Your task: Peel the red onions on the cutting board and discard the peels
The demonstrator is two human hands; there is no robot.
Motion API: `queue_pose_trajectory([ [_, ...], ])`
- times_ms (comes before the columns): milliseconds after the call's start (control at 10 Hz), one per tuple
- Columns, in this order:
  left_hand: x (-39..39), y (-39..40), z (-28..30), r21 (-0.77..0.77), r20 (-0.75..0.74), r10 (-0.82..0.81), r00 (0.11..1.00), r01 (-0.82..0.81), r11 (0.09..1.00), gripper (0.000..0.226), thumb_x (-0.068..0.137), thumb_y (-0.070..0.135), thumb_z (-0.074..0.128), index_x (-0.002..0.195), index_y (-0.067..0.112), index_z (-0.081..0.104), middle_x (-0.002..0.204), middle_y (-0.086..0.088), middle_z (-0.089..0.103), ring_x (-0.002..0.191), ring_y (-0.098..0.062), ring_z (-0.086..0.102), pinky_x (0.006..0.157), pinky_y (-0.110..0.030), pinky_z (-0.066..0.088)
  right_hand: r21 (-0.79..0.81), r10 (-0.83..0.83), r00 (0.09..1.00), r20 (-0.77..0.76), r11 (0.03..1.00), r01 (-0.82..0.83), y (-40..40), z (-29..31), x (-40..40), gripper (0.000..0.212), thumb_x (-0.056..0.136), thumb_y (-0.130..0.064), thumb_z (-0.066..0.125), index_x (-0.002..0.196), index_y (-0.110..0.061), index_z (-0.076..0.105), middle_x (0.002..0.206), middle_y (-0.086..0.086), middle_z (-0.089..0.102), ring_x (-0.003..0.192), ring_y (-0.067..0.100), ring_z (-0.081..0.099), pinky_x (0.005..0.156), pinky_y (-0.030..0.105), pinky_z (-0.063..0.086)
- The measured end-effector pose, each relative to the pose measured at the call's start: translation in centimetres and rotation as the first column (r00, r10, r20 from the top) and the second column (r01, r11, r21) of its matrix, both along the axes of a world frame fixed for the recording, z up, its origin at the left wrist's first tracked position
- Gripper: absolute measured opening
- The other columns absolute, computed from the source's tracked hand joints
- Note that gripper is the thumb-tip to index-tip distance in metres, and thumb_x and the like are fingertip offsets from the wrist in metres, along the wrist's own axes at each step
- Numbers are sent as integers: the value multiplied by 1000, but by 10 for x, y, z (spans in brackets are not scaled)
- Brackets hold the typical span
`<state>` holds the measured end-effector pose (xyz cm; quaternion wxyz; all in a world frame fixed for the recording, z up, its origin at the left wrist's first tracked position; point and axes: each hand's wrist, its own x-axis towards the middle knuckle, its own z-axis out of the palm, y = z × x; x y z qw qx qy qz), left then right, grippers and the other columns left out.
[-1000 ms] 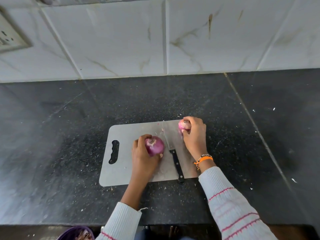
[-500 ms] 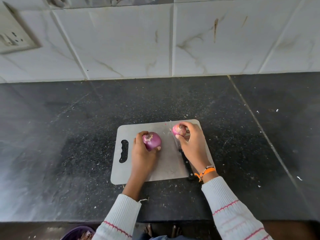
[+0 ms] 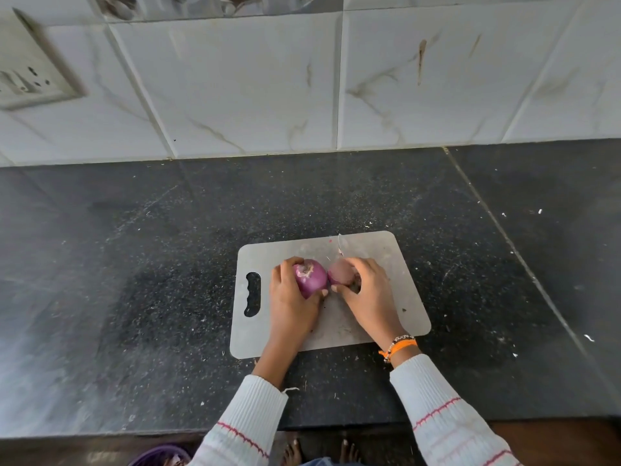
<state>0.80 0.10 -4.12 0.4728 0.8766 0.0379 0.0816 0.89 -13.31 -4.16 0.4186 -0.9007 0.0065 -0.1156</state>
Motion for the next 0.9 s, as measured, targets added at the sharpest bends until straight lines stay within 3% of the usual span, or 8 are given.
queue_pose_trajectory([
  [100,-1,2,1,49,2,-5,1000,5,999,70,64,18,82,123,14,45,118,-2,43,111,-22,44,95,-27,33,4,-88,996,12,996,88,-14,6,1,31,87,-14,62,118,-14,58,109,4,58,104,21,53,88,35,45],
  [200,0,3,1,79,24,-31,999,29,996,72,65,19,82,126,12,44,126,-4,42,113,-20,41,94,-20,27,-192,-131,981,-140,976,103,-29,7,1,30,89,-12,56,118,-17,59,109,6,57,104,24,53,88,38,46],
  [300,0,2,1,65,28,-76,997,74,995,66,67,13,80,124,14,46,124,-3,44,111,-18,42,94,-21,31,-197,-119,967,-226,978,74,-26,8,-2,25,88,-16,58,112,-20,63,105,5,58,98,23,57,83,33,46],
  [500,1,4,0,54,26,-77,997,75,996,60,69,3,74,123,12,48,124,-6,45,111,-23,44,98,-36,40,-177,-114,973,-201,981,78,-19,8,-6,23,84,-16,64,106,-18,66,101,4,59,98,21,56,78,24,38],
  [600,2,3,-1,56,24,-89,996,88,995,60,70,4,74,124,12,47,125,-6,44,113,-23,44,98,-34,40,-180,-108,976,-191,981,73,-19,7,-4,24,84,-17,64,108,-17,65,104,4,59,100,20,56,76,20,34],
  [700,0,4,3,51,22,-93,995,92,994,60,71,11,76,124,14,47,125,-2,44,112,-19,43,98,-31,38,-195,-105,972,-212,979,63,-21,10,-3,26,85,-25,64,110,-18,64,103,2,58,95,18,57,76,23,40],
  [800,3,5,11,34,98,-83,992,80,996,52,78,12,70,124,14,47,126,0,43,116,-16,40,94,-17,28,-177,-111,986,-124,980,88,-23,24,6,23,87,-26,61,109,-18,64,102,0,59,89,13,59,76,26,47],
  [900,12,5,32,38,207,-85,975,79,996,40,85,10,62,123,11,49,126,-4,45,119,-20,42,92,-12,24,-27,-53,997,59,998,54,-17,56,19,14,86,-20,62,99,-16,67,96,1,62,77,8,57,71,17,43],
])
